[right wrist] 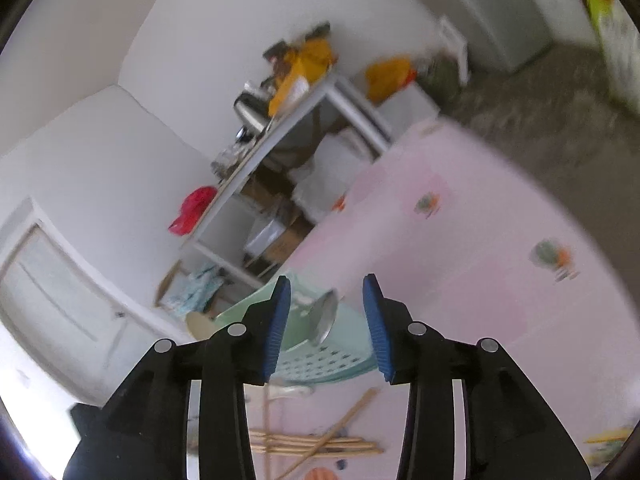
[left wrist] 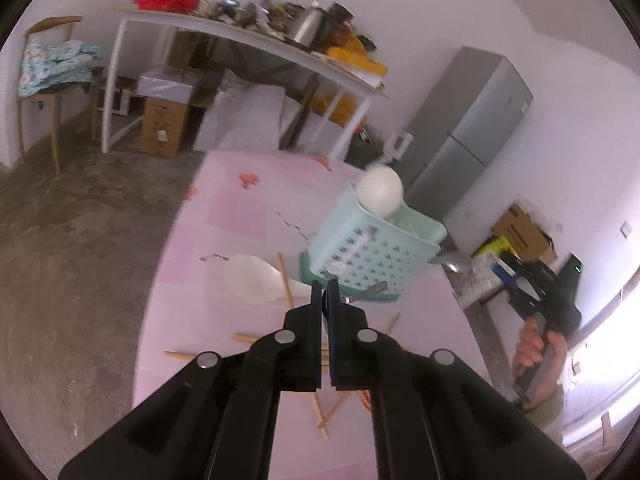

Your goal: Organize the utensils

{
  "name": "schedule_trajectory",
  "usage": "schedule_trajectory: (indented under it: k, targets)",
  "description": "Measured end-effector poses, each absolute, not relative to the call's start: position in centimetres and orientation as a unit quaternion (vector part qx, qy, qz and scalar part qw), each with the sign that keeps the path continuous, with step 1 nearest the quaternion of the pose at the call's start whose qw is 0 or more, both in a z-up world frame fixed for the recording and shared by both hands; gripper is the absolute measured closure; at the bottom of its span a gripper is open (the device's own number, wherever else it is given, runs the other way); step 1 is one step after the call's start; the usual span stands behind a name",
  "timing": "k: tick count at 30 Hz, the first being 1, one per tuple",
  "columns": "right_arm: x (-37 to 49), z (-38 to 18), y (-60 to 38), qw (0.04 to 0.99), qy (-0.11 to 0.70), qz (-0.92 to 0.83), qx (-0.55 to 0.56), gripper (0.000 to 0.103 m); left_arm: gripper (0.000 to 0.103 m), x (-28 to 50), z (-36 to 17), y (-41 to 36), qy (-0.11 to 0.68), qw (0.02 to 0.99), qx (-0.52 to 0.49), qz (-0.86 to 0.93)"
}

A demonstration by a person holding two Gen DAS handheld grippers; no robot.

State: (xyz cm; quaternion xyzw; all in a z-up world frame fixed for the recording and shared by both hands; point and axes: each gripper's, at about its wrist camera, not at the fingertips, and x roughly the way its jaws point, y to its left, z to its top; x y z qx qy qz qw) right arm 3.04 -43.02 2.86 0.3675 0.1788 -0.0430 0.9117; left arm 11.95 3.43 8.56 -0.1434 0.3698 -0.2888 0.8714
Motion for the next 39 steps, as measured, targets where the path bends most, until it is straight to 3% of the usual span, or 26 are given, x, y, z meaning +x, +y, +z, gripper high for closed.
schedule_trajectory:
  k: [4, 7, 8, 13, 17, 22, 28, 31, 33, 39]
  targets:
    - [-0.8, 5.5, -39.3, 0.950, 0.104, -0.076, 0.286, 0.064, 0.101, 11.7, 8.9, 6.3, 0.345, 0.891, -0.154, -0.249]
    - [-0.1, 6.0, -34.1, 0.973, 0.115, -0.034, 0.200, 0.058, 0.101, 11.8, 9.1, 8.6, 0.329, 0.905, -0.164, -0.212]
    - [1.0, 5.8, -31.5, 0.978, 0.136, 0.004, 0.160, 0.054, 0.101, 11.8, 9.0, 9.1, 0.326, 0.908, -0.166, -0.203]
    - [7.9, 2.5, -19.6, 0.953, 0.268, 0.139, -0.005, 0.052, 0.101, 12.3, 8.3, 12.3, 0.315, 0.918, -0.188, -0.151]
    - [12.9, -0.6, -14.4, 0.922, 0.333, 0.186, -0.060, 0.052, 0.101, 12.9, 7.3, 14.2, 0.314, 0.919, -0.202, -0.124]
    - [17.8, -4.9, -9.9, 0.886, 0.389, 0.193, -0.159, 0.059, 0.101, 13.5, 6.0, 16.0, 0.319, 0.915, -0.220, -0.111]
    - [20.4, -8.0, -7.9, 0.869, 0.398, 0.165, -0.244, 0.066, 0.101, 14.3, 4.6, 17.0, 0.329, 0.910, -0.229, -0.105]
    - [21.4, -8.6, -8.0, 0.868, 0.397, 0.157, -0.254, 0.073, 0.101, 14.6, 4.2, 17.1, 0.333, 0.908, -0.230, -0.105]
    - [22.1, -9.1, -7.9, 0.867, 0.401, 0.152, -0.253, 0.093, 0.101, 14.7, 4.1, 16.9, 0.335, 0.908, -0.229, -0.105]
    - [21.1, -7.8, -8.4, 0.891, 0.352, 0.148, -0.245, 0.101, 0.101, 14.7, 4.1, 16.8, 0.335, 0.908, -0.228, -0.105]
